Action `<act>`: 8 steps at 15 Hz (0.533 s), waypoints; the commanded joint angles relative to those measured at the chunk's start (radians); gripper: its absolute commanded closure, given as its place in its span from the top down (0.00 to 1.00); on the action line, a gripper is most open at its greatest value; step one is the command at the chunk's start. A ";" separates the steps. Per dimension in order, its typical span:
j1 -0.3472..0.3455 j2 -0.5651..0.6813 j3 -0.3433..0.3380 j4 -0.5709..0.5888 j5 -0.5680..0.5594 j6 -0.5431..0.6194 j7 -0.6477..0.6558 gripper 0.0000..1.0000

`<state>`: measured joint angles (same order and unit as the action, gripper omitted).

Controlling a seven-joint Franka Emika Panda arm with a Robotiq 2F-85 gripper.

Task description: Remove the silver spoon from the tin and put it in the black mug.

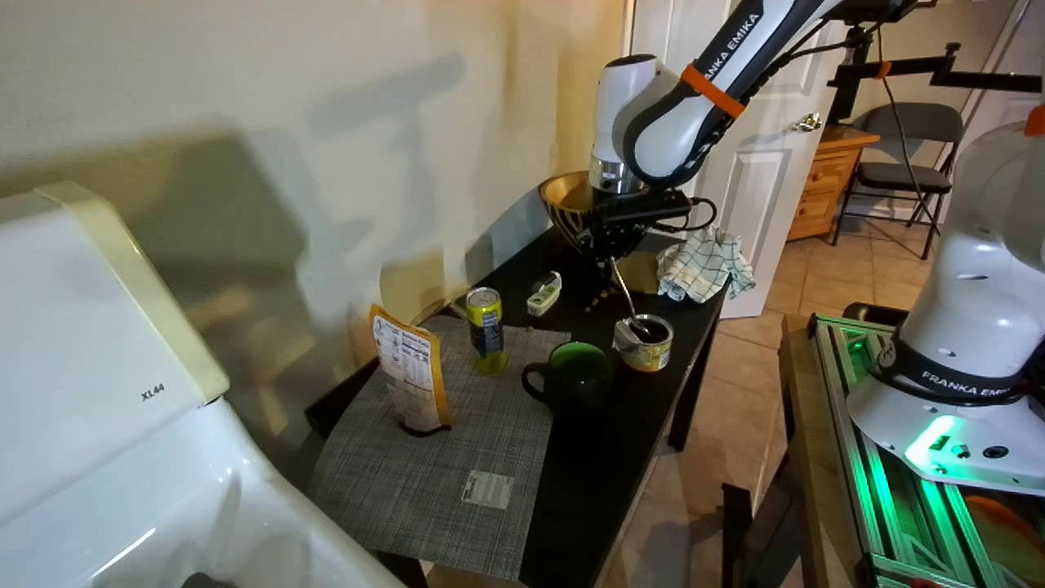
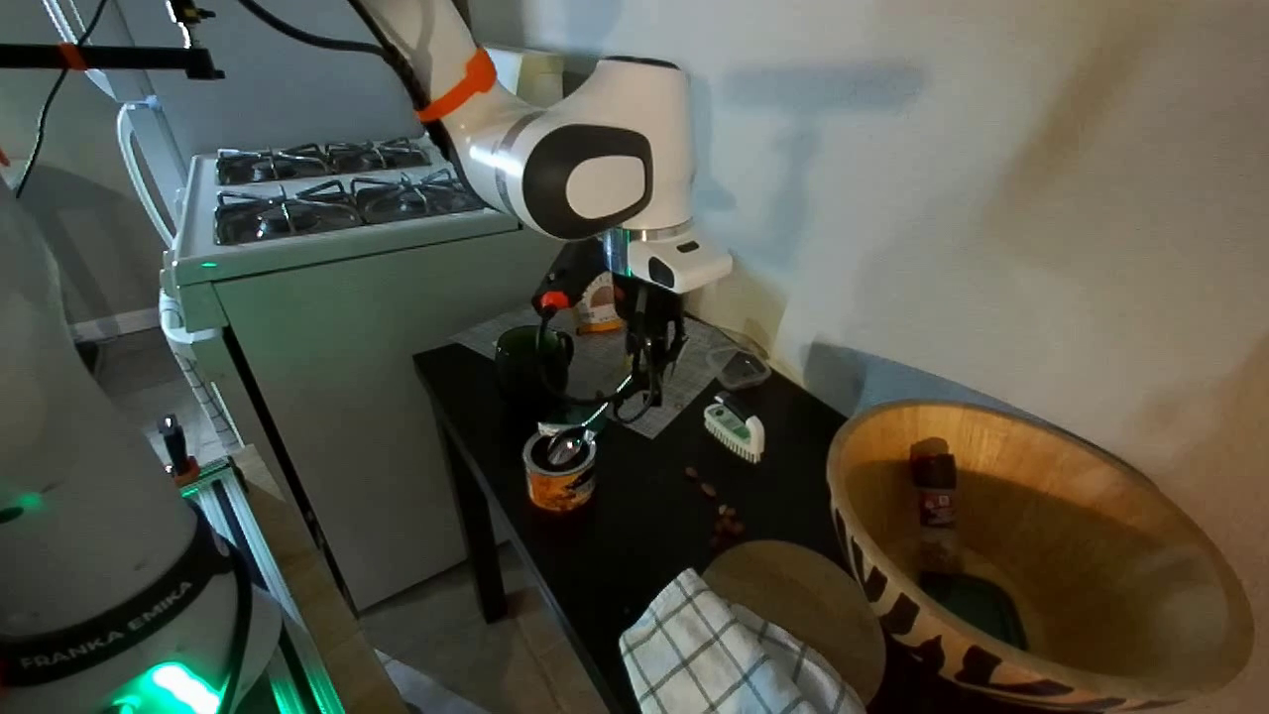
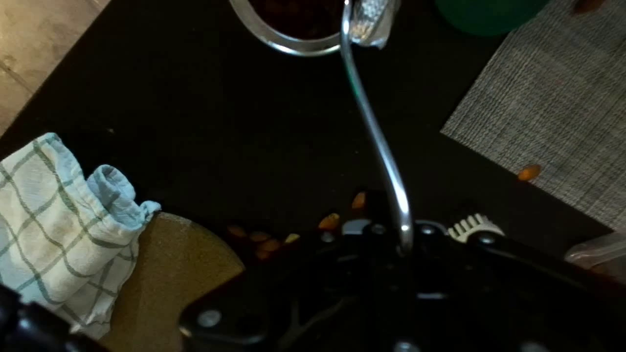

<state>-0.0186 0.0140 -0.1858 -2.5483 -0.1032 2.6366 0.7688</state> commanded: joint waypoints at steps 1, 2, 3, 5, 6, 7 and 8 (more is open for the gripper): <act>-0.025 -0.107 0.047 -0.065 0.017 -0.017 -0.031 0.01; -0.029 -0.126 0.057 -0.073 0.013 -0.025 -0.031 0.01; -0.033 -0.148 0.067 -0.080 0.007 -0.034 -0.030 0.01; -0.045 -0.197 0.089 -0.093 -0.012 -0.048 -0.015 0.01; -0.053 -0.223 0.102 -0.099 -0.021 -0.050 -0.004 0.01; -0.060 -0.250 0.118 -0.103 -0.030 -0.053 0.006 0.01; -0.067 -0.272 0.134 -0.100 -0.033 -0.060 0.010 0.01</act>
<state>-0.0534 -0.1494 -0.0994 -2.6095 -0.1101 2.6158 0.7596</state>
